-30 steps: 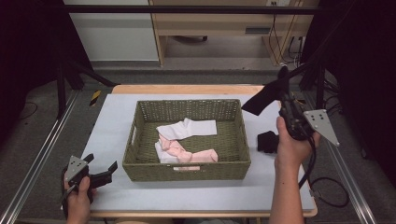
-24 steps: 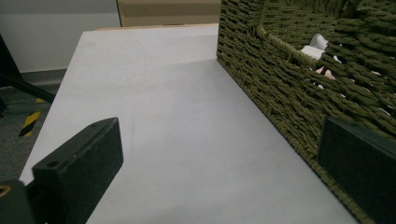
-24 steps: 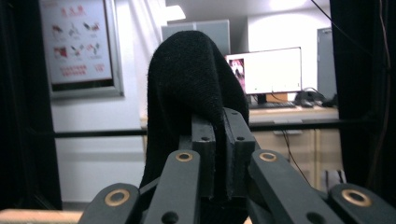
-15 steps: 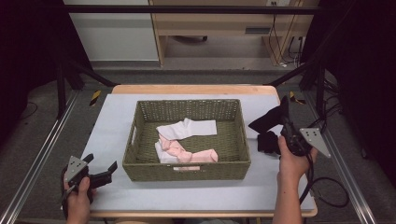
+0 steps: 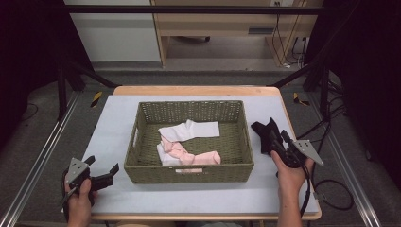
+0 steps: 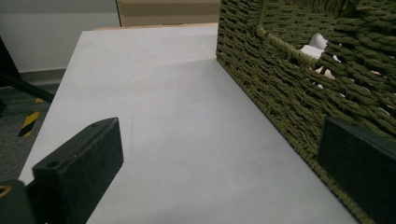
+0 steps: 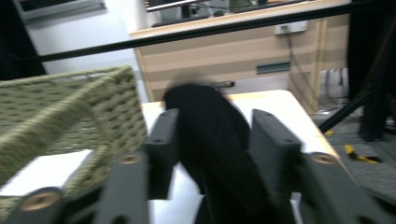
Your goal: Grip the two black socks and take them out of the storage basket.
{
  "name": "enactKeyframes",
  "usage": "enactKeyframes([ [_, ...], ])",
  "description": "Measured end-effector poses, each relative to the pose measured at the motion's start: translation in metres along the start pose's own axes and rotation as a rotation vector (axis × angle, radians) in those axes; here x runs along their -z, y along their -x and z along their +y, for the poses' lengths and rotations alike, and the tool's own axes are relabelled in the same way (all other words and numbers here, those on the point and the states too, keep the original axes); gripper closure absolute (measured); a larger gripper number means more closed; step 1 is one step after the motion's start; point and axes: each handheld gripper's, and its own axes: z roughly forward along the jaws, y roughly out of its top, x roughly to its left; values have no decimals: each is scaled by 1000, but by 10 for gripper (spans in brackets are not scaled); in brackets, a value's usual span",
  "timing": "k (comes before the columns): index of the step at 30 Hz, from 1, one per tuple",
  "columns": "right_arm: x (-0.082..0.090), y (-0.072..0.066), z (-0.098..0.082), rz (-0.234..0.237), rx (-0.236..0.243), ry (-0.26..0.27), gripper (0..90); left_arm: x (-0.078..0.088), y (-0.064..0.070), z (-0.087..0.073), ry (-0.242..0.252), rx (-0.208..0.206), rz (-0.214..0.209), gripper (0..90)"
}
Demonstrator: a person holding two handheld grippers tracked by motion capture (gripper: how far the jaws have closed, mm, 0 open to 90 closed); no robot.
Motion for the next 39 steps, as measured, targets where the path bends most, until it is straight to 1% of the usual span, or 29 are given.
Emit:
enactKeyframes([
  [2, 6, 0, 4, 9, 4, -12, 382, 0, 0, 0, -3, -5, 0, 6],
  [3, 9, 1, 7, 16, -8, -9, 344, 0, 0, 0, -3, -5, 0, 6],
  [4, 13, 1, 9, 21, -15, 3, 318, 0, 0, 0, -4, -3, -1, 5],
  [5, 23, 2, 14, 23, -27, 20, 255, 0, 0, 0, -3, 0, -2, 6],
  [6, 23, 2, 14, 23, -27, 20, 255, 0, 0, 0, -3, 2, -3, 6],
  [8, 30, 3, 17, 25, -40, 19, 198, 0, 0, 0, -2, 1, -3, 5],
  [10, 39, 5, 18, 20, -32, 26, 152, 0, 0, 0, -2, -6, 0, 5],
  [12, 49, 8, 18, 34, -27, 28, 107, 0, 1, 0, 2, -7, 3, 5],
  [15, 62, 13, 12, 55, -5, 6, 67, 0, 1, 0, 3, -5, 3, 6],
  [20, 82, 26, -7, 44, 22, -26, 62, 1, 1, 0, 4, -12, 6, 6],
  [21, 86, 29, -12, 36, 22, -26, 64, 1, 1, 0, 2, -13, 6, 6],
  [22, 91, 34, -21, 27, 24, -37, 66, 1, 1, 0, 2, -12, 5, 6],
  [23, 91, 34, -21, 27, 24, -37, 66, 0, 1, 0, 4, -9, 5, 6],
  [24, 93, 37, -27, 17, 15, -30, 80, 0, 1, 0, 4, -7, 4, 6],
  [27, 93, 38, -27, 8, 7, -18, 88, 0, 1, 0, 4, -5, 0, 6],
  [28, 93, 37, -27, 4, 19, -13, 103, 0, 1, 0, 5, -3, 0, 6],
  [29, 93, 34, -28, 15, 54, -21, 107, 1, 0, 0, 5, -2, -1, 6],
  [30, 93, 32, -28, 13, 75, -15, 112, 1, 0, 0, 4, -1, -1, 6],
  [31, 93, 32, -28, 13, 75, -15, 112, 1, 0, 0, 7, 3, -1, 6],
  [32, 95, 31, -29, 4, 87, 4, 136, 1, 0, 0, 10, 8, -2, 6],
  [33, 97, 30, -30, -5, 88, 24, 165, 1, 0, 0, 11, 9, -2, 6],
  [34, 98, 30, -31, -4, 89, 46, 126, 1, 0, 0, 10, 8, -2, 6],
  [35, 98, 31, -31, 3, 85, 41, 112, 1, 0, 0, 10, 8, -2, 6],
  [36, 98, 32, -31, 21, 80, 35, 108, 1, 0, 0, 9, 7, -2, 6],
  [37, 98, 32, -31, 21, 80, 35, 108, 1, 0, 0, 7, 7, -2, 6],
  [38, 96, 35, -29, 62, 54, 1, 102, 1, 0, 0, 6, 7, -2, 6],
  [39, 96, 35, -29, 62, 54, 1, 102, 1, 0, 0, 6, 7, -3, 6],
])
